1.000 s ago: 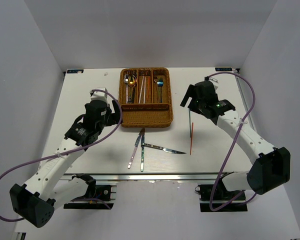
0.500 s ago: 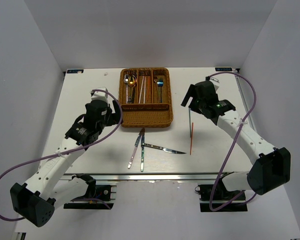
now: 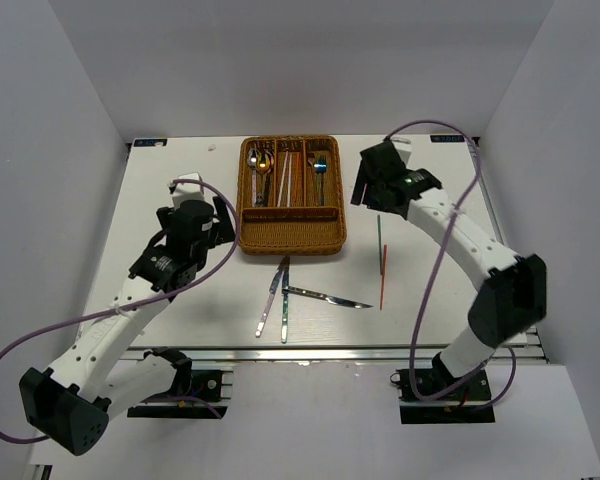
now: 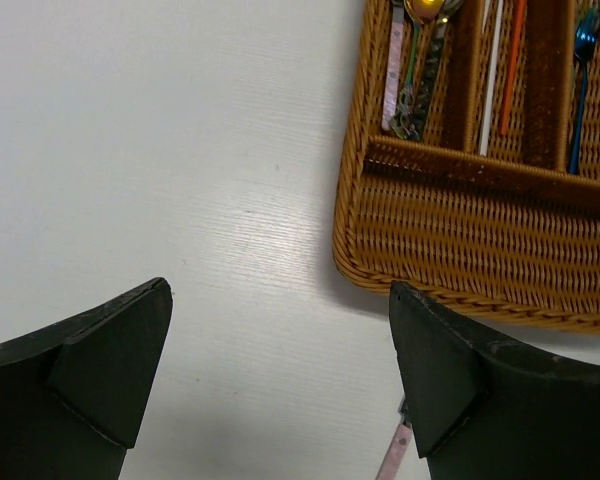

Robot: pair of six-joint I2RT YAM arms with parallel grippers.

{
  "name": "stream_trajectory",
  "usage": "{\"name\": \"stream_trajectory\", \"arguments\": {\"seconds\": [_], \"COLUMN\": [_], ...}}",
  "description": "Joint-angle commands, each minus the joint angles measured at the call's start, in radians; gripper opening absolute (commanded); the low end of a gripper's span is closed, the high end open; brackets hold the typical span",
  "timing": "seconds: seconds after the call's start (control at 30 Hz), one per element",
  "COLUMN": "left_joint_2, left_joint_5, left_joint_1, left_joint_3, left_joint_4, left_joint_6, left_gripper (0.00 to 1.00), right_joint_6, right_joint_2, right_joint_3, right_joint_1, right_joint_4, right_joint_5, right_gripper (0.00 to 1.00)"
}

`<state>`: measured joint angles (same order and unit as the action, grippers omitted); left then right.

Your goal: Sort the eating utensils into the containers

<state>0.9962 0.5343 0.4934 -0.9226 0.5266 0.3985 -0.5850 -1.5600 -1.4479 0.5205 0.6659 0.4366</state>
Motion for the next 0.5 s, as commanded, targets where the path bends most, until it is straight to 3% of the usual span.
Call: {"name": "stream_trajectory", "arguments": {"seconds": [0.0,0.1,0.13,0.3,0.47], "left_joint_2": [-0.045,-0.044,-0.036,0.005,0.042], "left_joint_5": [0.085,0.099,0.111,0.105,0.093], "left_joint_1": [0.005,0.004,0.005,0.004,0.004], "left_joint_3": [0.021,0.028,0.031,0.033,0.033], "left_joint_4": [-0.002,-0.007,-0.008,-0.010,-0.010], "left_joint_6": [0.003,-0.004,-0.006,-0.013,-0.020], "left_gripper": [0.98,0.98,0.98,0.98,0.98], "right_joint_6": [0.089,0.140,0.177,0.266,0.295], "right_joint_2": [-0.116,-0.221,-0.259,-0.371,-0.463], "right_joint_3": [-0.042,-0.081,-0.095,-0.138,-0.160], "right_joint_1": [0.004,-0.036,-0.066,-0.157,-0.188], "right_joint_4": [0.081,0.069,0.045,0.026,0.021], "right_joint_5": [0.057,0.010,-0.015,-0.176,-0.217], "right_gripper": [0.72,0.54,0.52,0.48,0.47]}}
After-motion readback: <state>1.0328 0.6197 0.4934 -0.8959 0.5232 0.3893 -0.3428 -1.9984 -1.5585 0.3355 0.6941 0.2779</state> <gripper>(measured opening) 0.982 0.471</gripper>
